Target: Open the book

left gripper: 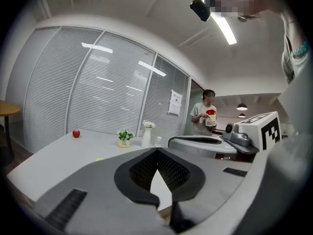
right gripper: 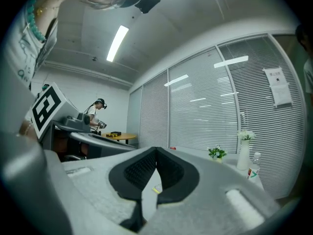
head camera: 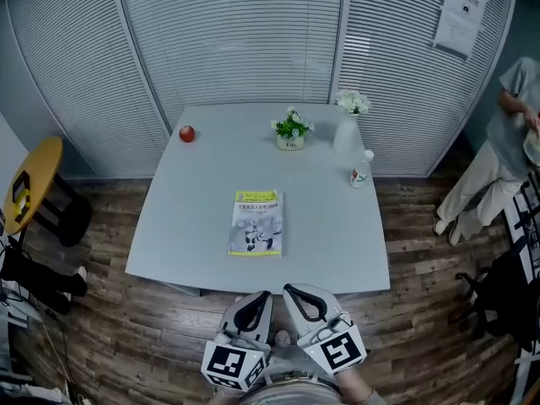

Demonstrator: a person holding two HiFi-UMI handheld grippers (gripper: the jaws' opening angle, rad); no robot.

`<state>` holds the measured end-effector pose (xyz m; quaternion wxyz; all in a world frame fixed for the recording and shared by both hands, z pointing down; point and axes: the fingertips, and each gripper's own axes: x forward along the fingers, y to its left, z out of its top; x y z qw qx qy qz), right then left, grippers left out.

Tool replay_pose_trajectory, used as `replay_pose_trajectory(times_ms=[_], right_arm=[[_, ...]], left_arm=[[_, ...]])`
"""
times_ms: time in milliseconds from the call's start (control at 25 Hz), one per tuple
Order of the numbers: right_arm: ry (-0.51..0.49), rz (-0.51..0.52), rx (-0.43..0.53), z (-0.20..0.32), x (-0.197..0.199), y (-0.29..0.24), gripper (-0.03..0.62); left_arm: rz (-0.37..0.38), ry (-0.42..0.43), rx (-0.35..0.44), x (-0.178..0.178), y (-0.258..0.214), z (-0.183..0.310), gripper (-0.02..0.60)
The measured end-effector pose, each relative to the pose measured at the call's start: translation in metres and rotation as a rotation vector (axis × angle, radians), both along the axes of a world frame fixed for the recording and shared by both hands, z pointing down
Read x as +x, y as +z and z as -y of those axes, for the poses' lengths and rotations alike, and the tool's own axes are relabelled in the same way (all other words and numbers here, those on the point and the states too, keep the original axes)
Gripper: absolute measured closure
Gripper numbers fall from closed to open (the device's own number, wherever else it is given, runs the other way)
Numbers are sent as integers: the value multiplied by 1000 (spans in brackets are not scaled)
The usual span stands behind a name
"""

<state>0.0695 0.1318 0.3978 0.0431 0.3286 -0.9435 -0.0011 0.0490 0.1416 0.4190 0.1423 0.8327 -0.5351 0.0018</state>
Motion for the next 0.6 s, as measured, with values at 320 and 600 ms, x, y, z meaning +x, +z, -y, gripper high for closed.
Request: replay_pose_trajectory(times_ms=[320, 600], right_arm=[[70, -21, 12, 32, -8, 0, 592], [137, -42, 25, 75, -25, -1, 592]], left_arm=[[-6, 82, 27, -5, -6, 34, 583], [-32, 145, 43, -24, -9, 79, 583]])
